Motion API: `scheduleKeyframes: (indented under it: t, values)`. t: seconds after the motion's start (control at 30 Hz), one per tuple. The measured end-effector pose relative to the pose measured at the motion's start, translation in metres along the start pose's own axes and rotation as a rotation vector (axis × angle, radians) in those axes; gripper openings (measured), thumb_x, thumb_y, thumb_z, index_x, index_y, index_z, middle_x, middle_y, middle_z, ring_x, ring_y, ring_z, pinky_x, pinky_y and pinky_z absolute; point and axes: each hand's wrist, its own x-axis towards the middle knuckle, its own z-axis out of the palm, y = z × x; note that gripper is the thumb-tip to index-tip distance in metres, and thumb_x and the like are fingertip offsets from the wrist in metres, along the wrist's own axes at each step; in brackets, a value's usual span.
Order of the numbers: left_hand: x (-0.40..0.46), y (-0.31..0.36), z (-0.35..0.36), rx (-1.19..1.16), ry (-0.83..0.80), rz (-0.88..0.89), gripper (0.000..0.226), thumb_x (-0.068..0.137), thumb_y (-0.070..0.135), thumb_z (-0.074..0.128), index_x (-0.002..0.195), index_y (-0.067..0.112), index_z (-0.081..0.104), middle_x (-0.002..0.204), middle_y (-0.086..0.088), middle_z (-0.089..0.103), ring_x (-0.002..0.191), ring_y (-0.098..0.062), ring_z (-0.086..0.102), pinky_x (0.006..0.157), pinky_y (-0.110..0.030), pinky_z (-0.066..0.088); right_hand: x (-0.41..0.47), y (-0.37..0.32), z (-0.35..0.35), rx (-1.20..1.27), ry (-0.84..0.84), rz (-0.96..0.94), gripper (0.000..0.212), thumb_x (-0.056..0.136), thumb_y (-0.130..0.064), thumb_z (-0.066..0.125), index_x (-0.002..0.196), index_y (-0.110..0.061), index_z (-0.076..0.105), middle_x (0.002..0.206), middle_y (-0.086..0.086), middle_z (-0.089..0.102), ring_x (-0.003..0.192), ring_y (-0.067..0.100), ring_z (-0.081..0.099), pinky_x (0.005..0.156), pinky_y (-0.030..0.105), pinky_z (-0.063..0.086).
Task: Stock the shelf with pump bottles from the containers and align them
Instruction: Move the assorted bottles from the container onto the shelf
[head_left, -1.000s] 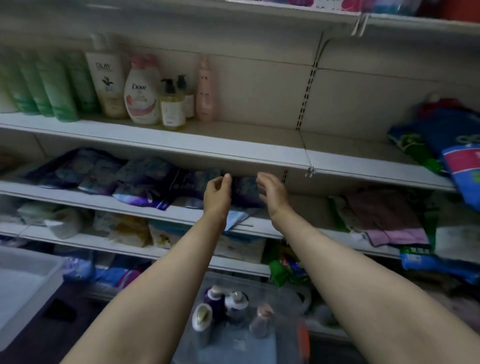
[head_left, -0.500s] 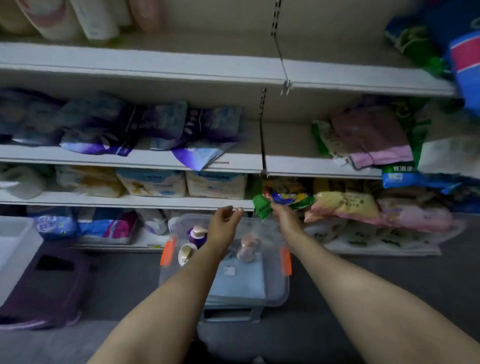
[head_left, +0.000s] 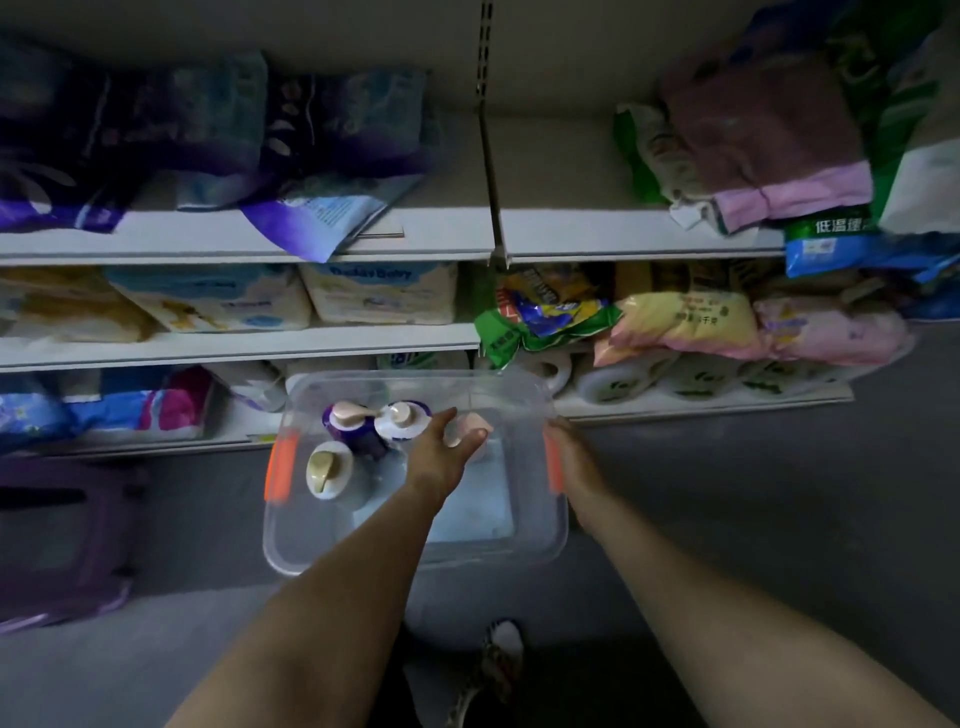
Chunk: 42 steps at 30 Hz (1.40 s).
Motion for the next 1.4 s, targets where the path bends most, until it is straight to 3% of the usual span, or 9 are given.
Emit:
scheduleKeyframes:
  t: [0.2,0.37,0.53,0.63,0.9,1.03,1.13,1.23,1.4]
  values:
    - [0.026,-0.011,0.017,0.008,-0.004,0.0,0.06,0.085,0.025,0.077,0.14,0.023,0.053,0.123,0.002,0.051,0.11,-0.01,0.047,0.098,-0.026,0.041,0.016,0.011,0.006,-0.018,0.014,0.07,0.026,0.106,-0.023,0.043,0.12,-0.011,0.061,0.116,0.003,0.057,0.125,0.022,0.05,0.099,0.029,0.035]
    - [0.036,-0.013,0.023,0.001,-0.019,-0.008,0.056,0.087,0.017,0.074,0.139,0.022,0.055,0.116,0.002,0.051,0.107,-0.009,0.047,0.088,-0.016,0.035,0.011,0.026,0.009,-0.005,-0.03,0.028,0.051,0.104,-0.034,0.047,0.15,-0.013,0.042,0.154,0.002,0.041,0.141,0.019,0.037,0.109,0.024,0.026]
    - [0.043,-0.017,0.025,0.005,-0.006,-0.002,0.052,0.083,0.008,0.076,0.131,0.021,0.061,0.108,-0.001,0.054,0.1,-0.015,0.051,0.076,-0.01,0.036,0.008,0.027,0.016,0.035,0.056,0.035,0.1,0.059,-0.073,0.051,0.142,-0.017,0.054,0.15,0.008,0.049,0.141,0.029,0.04,0.118,0.049,0.029]
    - [0.045,-0.023,0.026,0.003,0.019,-0.005,0.045,0.083,0.007,0.076,0.124,0.022,0.066,0.104,-0.003,0.056,0.095,-0.018,0.055,0.083,-0.026,0.046,0.01,0.032,0.015,0.039,0.058,0.045,0.108,0.052,-0.08,0.048,0.143,-0.023,0.054,0.15,0.002,0.05,0.14,0.025,0.041,0.118,0.049,0.03]
    - [0.043,-0.037,0.028,-0.051,0.06,0.003,0.031,0.073,0.001,0.082,0.099,0.014,0.075,0.095,-0.002,0.066,0.091,-0.021,0.063,0.089,-0.033,0.053,0.004,0.024,0.014,0.057,0.012,0.038,0.095,0.062,-0.068,0.055,0.145,-0.023,0.05,0.15,0.0,0.048,0.135,0.02,0.046,0.106,0.035,0.036]
    - [0.037,-0.038,0.017,-0.182,0.041,-0.055,0.027,0.077,0.0,0.079,0.102,0.005,0.072,0.094,-0.009,0.069,0.091,-0.024,0.063,0.091,-0.039,0.05,0.0,0.024,0.012,0.05,-0.026,0.018,0.06,0.094,-0.043,0.059,0.148,-0.02,0.046,0.156,-0.001,0.04,0.14,0.017,0.04,0.112,0.031,0.031]
    - [0.024,-0.026,0.008,-0.186,-0.014,-0.028,0.027,0.081,0.007,0.078,0.108,0.005,0.073,0.099,-0.01,0.074,0.093,-0.021,0.066,0.089,-0.031,0.051,-0.005,0.02,0.011,0.061,-0.054,0.015,0.045,0.099,-0.029,0.055,0.143,-0.019,0.051,0.154,0.001,0.042,0.136,0.014,0.042,0.111,0.028,0.03]
    - [0.005,-0.001,0.0,-0.197,-0.069,0.051,0.022,0.084,0.007,0.074,0.107,0.006,0.075,0.094,-0.002,0.075,0.082,-0.007,0.067,0.073,-0.014,0.05,-0.021,0.004,0.01,0.099,-0.116,0.087,0.028,0.097,-0.035,0.057,0.119,-0.019,0.067,0.131,0.004,0.063,0.123,0.023,0.055,0.105,0.038,0.042]
    - [-0.03,0.063,-0.025,-0.235,-0.103,0.173,0.014,0.09,0.013,0.07,0.102,0.017,0.074,0.088,0.008,0.074,0.076,0.0,0.067,0.061,-0.013,0.05,-0.058,-0.042,0.006,0.1,-0.22,0.094,0.045,0.102,-0.04,0.046,0.139,-0.016,0.055,0.14,0.001,0.053,0.124,0.012,0.051,0.096,0.025,0.03]
